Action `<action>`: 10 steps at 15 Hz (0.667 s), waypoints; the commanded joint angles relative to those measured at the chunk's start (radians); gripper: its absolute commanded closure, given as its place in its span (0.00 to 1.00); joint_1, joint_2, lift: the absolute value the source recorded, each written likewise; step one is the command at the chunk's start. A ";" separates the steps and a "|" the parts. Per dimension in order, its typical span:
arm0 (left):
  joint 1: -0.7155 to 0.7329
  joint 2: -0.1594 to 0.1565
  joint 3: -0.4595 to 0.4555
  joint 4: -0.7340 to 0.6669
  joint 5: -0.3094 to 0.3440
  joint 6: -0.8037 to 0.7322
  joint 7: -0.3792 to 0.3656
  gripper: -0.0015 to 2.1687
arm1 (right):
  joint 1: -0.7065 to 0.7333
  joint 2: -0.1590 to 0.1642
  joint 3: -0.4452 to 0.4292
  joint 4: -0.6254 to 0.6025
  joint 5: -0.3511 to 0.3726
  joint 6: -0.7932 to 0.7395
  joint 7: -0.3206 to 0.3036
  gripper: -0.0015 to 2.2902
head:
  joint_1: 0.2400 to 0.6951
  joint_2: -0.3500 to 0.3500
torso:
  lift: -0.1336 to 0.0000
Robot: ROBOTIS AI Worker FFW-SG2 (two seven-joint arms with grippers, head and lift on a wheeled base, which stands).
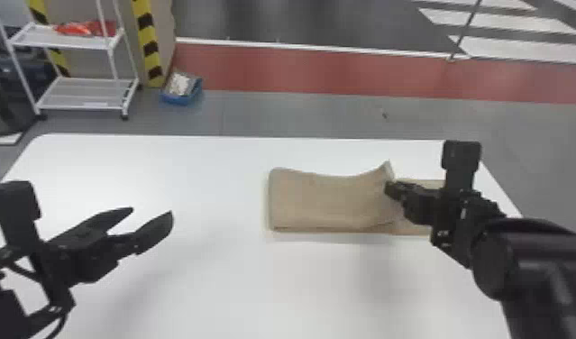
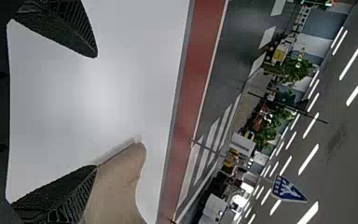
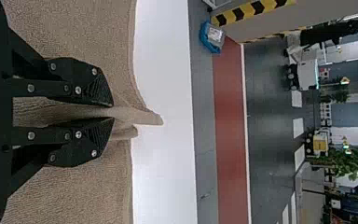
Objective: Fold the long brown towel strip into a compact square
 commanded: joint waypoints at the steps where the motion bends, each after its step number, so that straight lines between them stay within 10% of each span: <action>1: 0.000 0.001 0.000 0.000 -0.001 0.000 -0.001 0.01 | 0.021 0.001 -0.032 -0.047 -0.033 -0.009 -0.003 0.41 | 1.00 0.32 | 0.07; 8: 0.002 0.001 -0.009 -0.006 -0.001 0.000 -0.001 0.01 | -0.013 -0.012 -0.015 0.062 0.003 0.040 0.005 0.41 | 1.00 0.30 | 0.07; 10: 0.008 0.002 -0.003 -0.005 -0.001 0.000 -0.003 0.01 | -0.033 -0.009 -0.005 0.101 0.015 0.040 -0.001 0.24 | 1.00 0.29 | 0.07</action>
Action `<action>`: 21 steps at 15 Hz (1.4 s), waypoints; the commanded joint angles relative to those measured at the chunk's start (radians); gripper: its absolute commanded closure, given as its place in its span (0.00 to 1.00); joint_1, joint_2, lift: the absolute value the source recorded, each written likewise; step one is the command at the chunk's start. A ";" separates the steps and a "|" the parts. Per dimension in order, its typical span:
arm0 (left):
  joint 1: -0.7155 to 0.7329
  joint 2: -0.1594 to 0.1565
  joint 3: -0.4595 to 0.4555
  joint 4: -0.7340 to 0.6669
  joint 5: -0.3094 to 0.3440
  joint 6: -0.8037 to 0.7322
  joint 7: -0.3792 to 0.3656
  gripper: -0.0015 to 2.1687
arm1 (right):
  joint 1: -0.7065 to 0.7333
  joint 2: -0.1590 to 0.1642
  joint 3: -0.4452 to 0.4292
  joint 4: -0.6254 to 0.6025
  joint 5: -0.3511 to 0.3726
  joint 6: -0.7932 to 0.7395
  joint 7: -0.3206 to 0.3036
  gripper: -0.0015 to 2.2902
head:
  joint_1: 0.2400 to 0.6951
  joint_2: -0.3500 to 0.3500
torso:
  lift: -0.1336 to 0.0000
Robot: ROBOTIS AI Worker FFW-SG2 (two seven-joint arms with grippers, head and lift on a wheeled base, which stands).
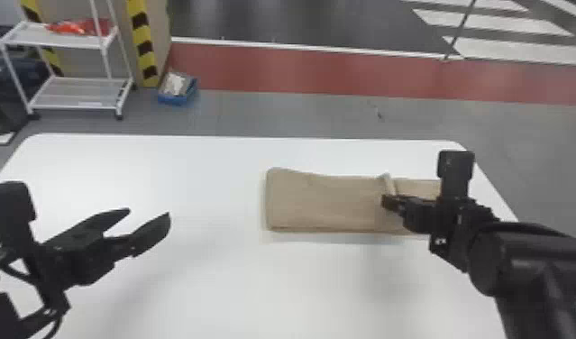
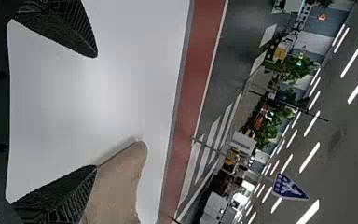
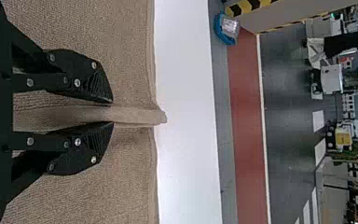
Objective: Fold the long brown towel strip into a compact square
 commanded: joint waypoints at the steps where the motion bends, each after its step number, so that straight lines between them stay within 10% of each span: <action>1: 0.009 0.001 0.006 -0.001 0.000 0.000 -0.001 0.01 | -0.023 0.002 0.018 0.045 0.019 0.003 -0.004 0.20 | 1.00 0.29 | 0.07; 21: 0.035 0.001 0.014 -0.024 0.000 0.000 -0.007 0.01 | -0.019 0.008 0.027 0.068 0.038 0.022 -0.009 0.19 | 1.00 0.29 | 0.07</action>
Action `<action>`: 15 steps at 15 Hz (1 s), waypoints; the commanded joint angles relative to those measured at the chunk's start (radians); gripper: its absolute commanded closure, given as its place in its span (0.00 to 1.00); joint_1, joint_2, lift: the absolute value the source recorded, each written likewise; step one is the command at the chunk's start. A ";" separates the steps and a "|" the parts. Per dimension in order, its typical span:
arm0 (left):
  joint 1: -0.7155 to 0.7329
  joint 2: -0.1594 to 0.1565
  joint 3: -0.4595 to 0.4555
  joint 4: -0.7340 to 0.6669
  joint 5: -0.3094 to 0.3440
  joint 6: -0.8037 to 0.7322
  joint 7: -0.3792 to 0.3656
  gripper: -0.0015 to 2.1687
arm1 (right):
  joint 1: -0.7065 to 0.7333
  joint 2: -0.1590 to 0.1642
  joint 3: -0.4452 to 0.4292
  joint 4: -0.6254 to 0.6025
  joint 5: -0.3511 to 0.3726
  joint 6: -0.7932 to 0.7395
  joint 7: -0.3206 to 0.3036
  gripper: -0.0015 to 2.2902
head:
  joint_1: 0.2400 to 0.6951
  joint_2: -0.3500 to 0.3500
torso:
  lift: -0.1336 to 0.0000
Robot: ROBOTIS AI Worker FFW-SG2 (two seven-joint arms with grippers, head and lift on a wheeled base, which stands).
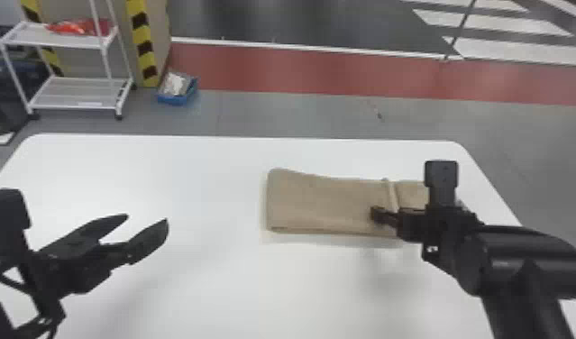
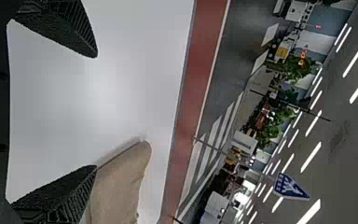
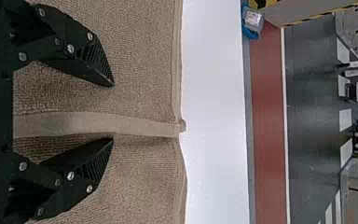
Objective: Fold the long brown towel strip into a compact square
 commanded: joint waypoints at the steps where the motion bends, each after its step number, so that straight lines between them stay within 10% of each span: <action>1: 0.000 0.001 0.000 0.000 -0.001 0.000 0.000 0.01 | -0.006 0.000 -0.004 -0.001 -0.003 -0.003 0.000 0.19 | 1.00 0.29 | 0.07; 15: -0.008 0.001 -0.002 0.006 -0.007 0.000 0.002 0.01 | -0.057 -0.003 -0.003 0.045 0.004 -0.015 0.018 0.34 | 1.00 0.29 | 0.07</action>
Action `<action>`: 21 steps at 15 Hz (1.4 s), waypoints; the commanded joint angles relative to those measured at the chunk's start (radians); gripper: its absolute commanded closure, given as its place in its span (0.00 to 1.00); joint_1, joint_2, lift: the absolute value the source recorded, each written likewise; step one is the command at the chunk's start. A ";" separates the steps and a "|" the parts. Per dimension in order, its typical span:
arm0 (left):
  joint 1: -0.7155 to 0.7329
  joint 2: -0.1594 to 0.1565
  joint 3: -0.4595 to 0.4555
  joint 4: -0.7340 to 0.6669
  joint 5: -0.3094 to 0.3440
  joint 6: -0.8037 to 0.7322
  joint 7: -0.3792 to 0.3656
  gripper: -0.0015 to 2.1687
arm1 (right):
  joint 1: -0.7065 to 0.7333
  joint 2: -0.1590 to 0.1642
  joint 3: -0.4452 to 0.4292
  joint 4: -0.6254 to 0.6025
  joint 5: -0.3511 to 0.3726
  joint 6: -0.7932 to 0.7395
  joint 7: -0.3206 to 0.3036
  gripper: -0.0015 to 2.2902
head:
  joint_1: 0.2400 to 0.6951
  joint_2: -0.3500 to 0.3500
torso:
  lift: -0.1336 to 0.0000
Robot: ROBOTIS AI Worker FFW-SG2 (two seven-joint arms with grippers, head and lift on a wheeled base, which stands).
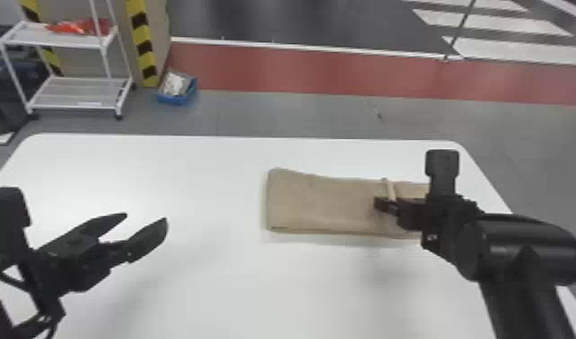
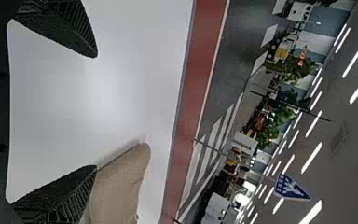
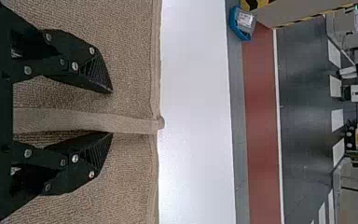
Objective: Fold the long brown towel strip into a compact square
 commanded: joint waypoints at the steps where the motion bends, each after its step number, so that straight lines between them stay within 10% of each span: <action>1: 0.000 0.002 0.000 0.001 0.000 0.003 -0.001 0.01 | -0.001 0.002 0.001 0.000 0.001 0.002 0.001 0.34 | 1.00 0.29 | 0.07; 7: 0.002 0.005 0.002 0.001 0.001 0.003 -0.003 0.01 | 0.014 0.002 -0.003 -0.001 -0.004 0.005 0.011 0.50 | 1.00 0.30 | 0.07; 21: 0.026 0.005 0.009 -0.035 0.001 0.003 -0.003 0.01 | 0.098 -0.005 -0.027 -0.218 -0.071 0.032 -0.001 0.50 | 1.00 0.33 | 0.07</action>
